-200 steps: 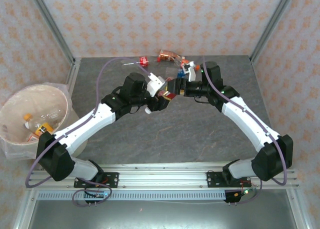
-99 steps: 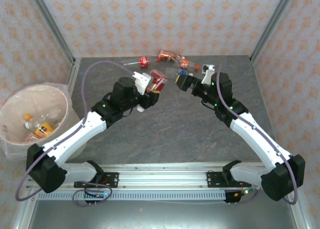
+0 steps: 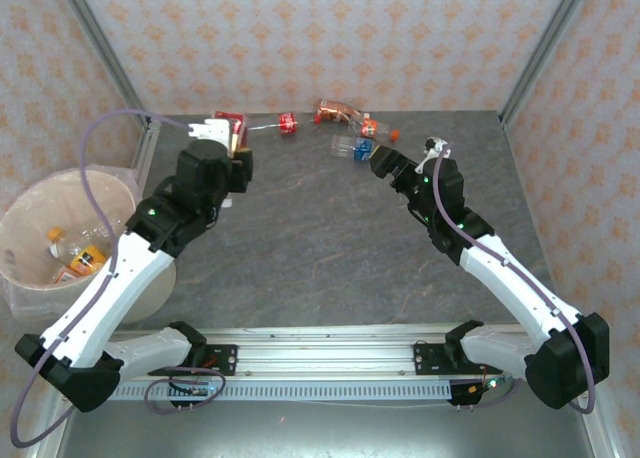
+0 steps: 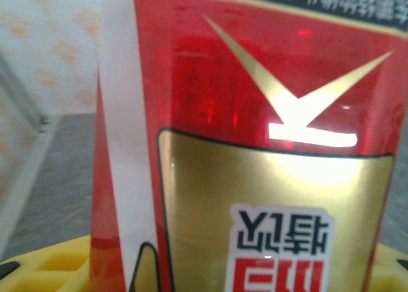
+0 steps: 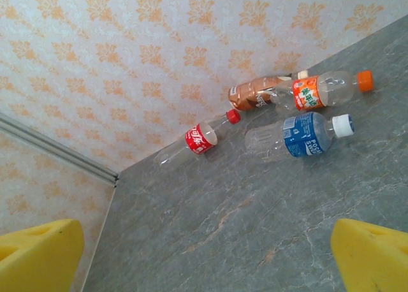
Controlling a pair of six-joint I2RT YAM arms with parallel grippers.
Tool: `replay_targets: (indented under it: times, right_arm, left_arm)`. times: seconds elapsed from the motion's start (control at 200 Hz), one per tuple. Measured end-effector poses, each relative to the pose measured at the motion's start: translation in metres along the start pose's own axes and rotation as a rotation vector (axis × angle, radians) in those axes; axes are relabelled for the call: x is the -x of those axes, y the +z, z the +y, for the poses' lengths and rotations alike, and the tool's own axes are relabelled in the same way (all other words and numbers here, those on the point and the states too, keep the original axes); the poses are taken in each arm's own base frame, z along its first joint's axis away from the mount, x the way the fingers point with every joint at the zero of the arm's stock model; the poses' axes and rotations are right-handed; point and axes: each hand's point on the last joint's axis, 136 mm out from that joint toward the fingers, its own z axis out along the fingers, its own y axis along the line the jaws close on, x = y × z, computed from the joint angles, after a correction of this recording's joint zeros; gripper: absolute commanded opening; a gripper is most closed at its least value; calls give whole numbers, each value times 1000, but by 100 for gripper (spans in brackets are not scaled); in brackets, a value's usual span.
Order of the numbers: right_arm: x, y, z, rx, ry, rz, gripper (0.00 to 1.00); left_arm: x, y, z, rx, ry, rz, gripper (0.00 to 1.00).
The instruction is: Put the plastic bottles in the bin
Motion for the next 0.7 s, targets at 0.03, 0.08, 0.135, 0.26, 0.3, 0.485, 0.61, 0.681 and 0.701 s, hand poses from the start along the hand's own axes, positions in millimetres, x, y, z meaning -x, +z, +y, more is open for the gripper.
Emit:
replay_targets:
  times: [0.03, 0.08, 0.135, 0.26, 0.3, 0.485, 0.61, 0.681, 0.701]
  right_arm:
    - [0, 0, -1, -3, 0, -2, 99]
    - [1, 0, -1, -7, 0, -5, 99]
    - [1, 1, -2, -10, 0, -5, 99]
    - [-1, 2, -3, -14, -1, -2, 99]
    - [-1, 3, -4, -16, -1, -1, 99]
    - [-3, 8, -8, -26, 3, 3, 99]
    - [-4, 10, -8, -26, 7, 8, 99]
    - [-4, 10, -8, -25, 7, 8, 99]
    - [-5, 10, -8, -24, 7, 9, 99]
  left_arm:
    - [9, -6, 9, 34, -10, -14, 52]
    - [21, -16, 23, 86, -23, -37, 52]
    - [31, -28, 40, 150, -32, -57, 53]
    - [41, -51, 89, 316, -64, -92, 53]
    - [42, -58, 106, 369, -80, -99, 53]
    - [33, -87, 181, 598, -172, -100, 53]
    - [9, -94, 215, 682, -240, -61, 53]
    - [-7, -95, 230, 711, -281, -31, 53]
    - [-11, -94, 233, 720, -290, -22, 53]
